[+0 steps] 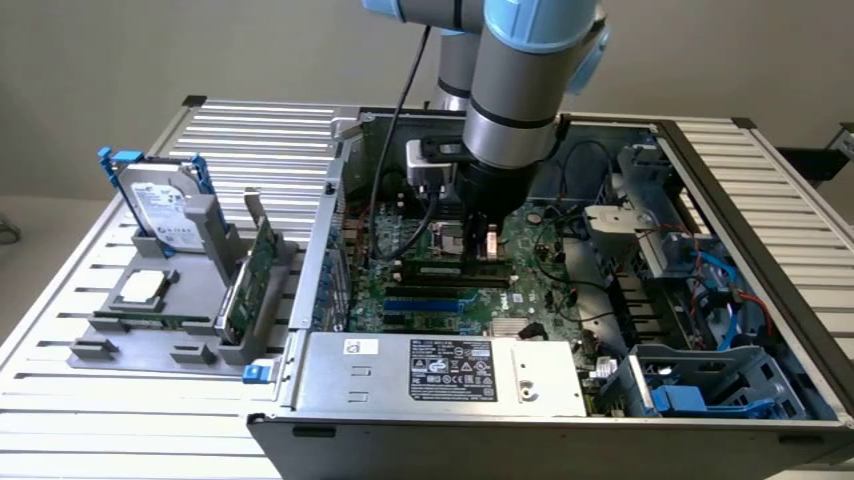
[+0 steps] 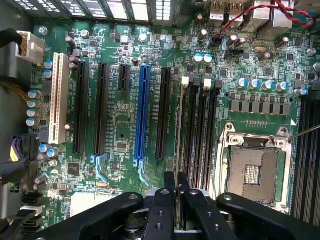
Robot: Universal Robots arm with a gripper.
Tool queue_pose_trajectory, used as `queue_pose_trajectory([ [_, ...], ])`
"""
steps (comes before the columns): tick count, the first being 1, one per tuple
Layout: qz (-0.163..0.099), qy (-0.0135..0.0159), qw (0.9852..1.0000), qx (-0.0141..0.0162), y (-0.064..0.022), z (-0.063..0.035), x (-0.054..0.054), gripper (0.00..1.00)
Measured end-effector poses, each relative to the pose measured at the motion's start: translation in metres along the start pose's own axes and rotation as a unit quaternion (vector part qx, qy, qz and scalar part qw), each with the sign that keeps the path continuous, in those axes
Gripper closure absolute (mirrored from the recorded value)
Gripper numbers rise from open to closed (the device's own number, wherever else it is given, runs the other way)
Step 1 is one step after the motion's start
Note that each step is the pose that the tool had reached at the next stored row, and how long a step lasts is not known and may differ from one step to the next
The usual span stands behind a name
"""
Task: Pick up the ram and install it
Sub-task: 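Insert the ram into the slot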
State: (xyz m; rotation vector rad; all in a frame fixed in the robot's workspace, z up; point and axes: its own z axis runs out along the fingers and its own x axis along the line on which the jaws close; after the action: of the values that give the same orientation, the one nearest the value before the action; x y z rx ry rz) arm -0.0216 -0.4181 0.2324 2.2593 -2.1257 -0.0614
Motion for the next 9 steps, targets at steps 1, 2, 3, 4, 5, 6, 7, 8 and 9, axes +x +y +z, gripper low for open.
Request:
queue_pose_trajectory([
  [1,0.000,-0.0001,1.0000,0.0002,-0.0001,0.0001,-0.0006,0.86],
  [2,0.000,-0.0001,1.0000,0.0005,-0.0001,0.0001,-0.0012,0.86],
  [3,0.000,0.0000,1.0000,0.0008,-0.0002,0.0001,-0.0017,0.86],
  [4,0.000,0.0000,1.0000,0.0011,-0.0002,0.0001,-0.0022,0.86],
  [5,0.000,0.0000,1.0000,0.0014,-0.0002,0.0001,-0.0025,0.86],
  [6,0.000,0.0000,1.0000,0.0017,-0.0002,0.0002,-0.0027,0.86],
  [7,0.000,0.0000,1.0000,0.0019,-0.0002,0.0002,-0.0029,0.86],
  [8,0.000,0.0000,1.0000,0.0020,0.0000,0.0003,-0.0030,0.86],
  [9,0.000,0.0000,1.0000,0.0020,0.0004,0.0003,-0.0030,0.86],
])
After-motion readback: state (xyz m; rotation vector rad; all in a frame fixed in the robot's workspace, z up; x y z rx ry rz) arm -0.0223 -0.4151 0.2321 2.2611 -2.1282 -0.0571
